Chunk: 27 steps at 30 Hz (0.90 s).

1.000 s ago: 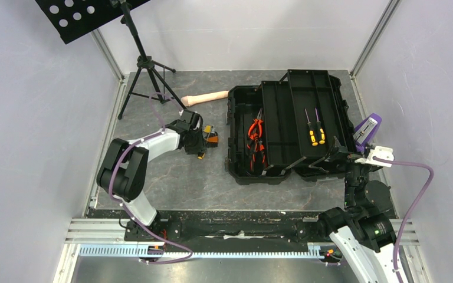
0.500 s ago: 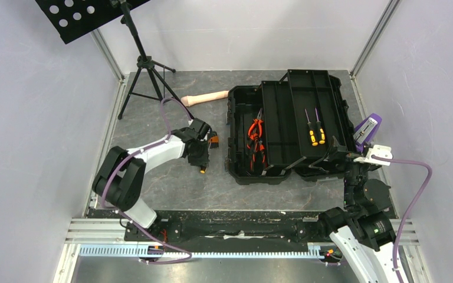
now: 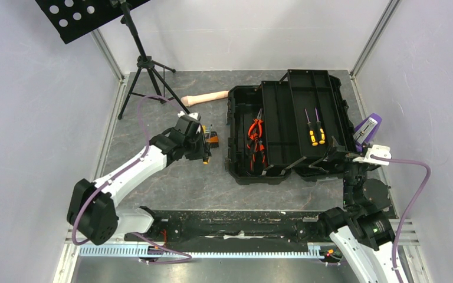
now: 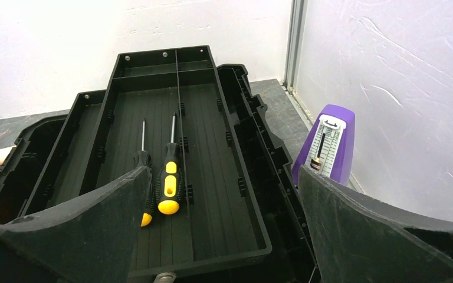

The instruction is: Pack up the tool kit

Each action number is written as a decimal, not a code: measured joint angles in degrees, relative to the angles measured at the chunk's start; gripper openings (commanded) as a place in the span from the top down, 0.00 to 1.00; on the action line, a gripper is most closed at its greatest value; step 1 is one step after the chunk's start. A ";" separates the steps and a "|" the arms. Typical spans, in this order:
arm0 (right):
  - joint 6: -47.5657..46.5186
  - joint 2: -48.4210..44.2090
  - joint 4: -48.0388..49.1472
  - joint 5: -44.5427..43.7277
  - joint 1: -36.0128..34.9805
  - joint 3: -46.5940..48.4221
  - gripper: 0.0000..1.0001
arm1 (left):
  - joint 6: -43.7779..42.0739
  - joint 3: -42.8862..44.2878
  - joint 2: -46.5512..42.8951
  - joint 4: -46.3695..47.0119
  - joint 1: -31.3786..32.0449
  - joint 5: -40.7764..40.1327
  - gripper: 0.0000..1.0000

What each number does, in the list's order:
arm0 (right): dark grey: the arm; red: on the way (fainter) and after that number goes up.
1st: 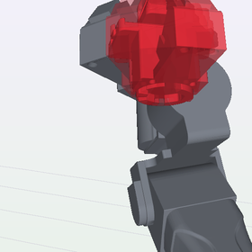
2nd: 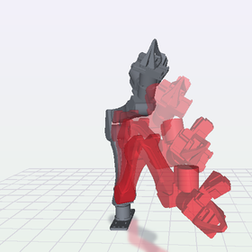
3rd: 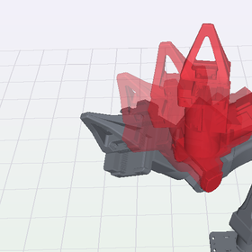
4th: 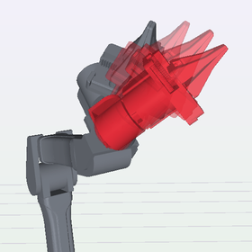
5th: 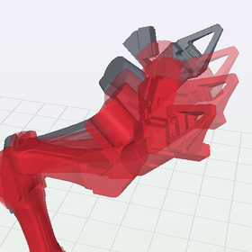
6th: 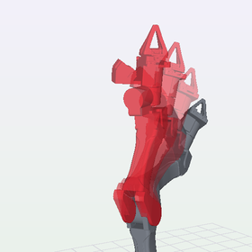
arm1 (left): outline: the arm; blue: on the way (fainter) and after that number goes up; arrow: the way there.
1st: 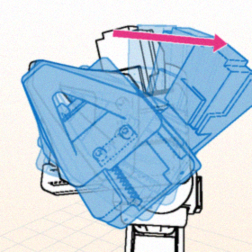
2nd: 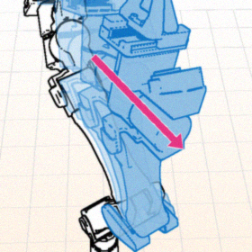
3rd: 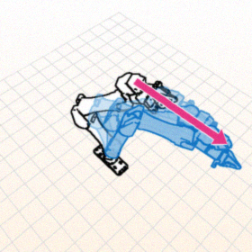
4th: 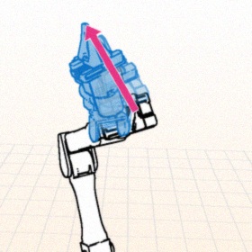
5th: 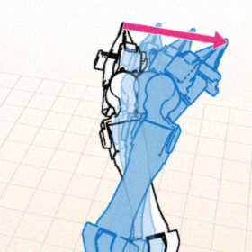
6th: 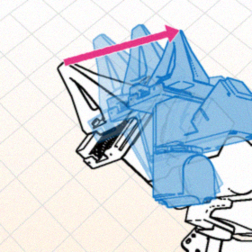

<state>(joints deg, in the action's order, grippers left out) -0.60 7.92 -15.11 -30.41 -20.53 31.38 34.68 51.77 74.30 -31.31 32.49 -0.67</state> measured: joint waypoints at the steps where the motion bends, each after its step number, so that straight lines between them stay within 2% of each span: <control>1: 0.00 0.00 0.02 0.00 0.00 0.00 0.02 | 0.70 0.00 -0.76 0.59 0.00 0.50 0.98; 6: 0.00 -0.15 0.00 0.00 0.00 -0.02 0.02 | 6.03 0.15 -4.90 6.78 1.51 3.76 0.98; 12: 0.00 -0.70 0.02 -0.02 0.00 -0.24 0.02 | 11.19 5.60 -3.69 14.86 11.30 5.07 0.98; 18: 0.00 -1.57 -0.02 -0.13 0.00 -0.35 0.02 | 12.94 13.62 2.47 23.21 18.58 3.76 0.98; 27: 0.02 -3.23 -0.33 -1.22 0.00 -0.35 0.02 | 15.91 28.28 17.42 27.82 24.28 2.23 0.98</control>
<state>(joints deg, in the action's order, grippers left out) -0.58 4.69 -15.44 -31.64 -20.53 31.03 50.59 80.05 91.72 -3.49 56.77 1.56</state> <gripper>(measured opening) 0.979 0.308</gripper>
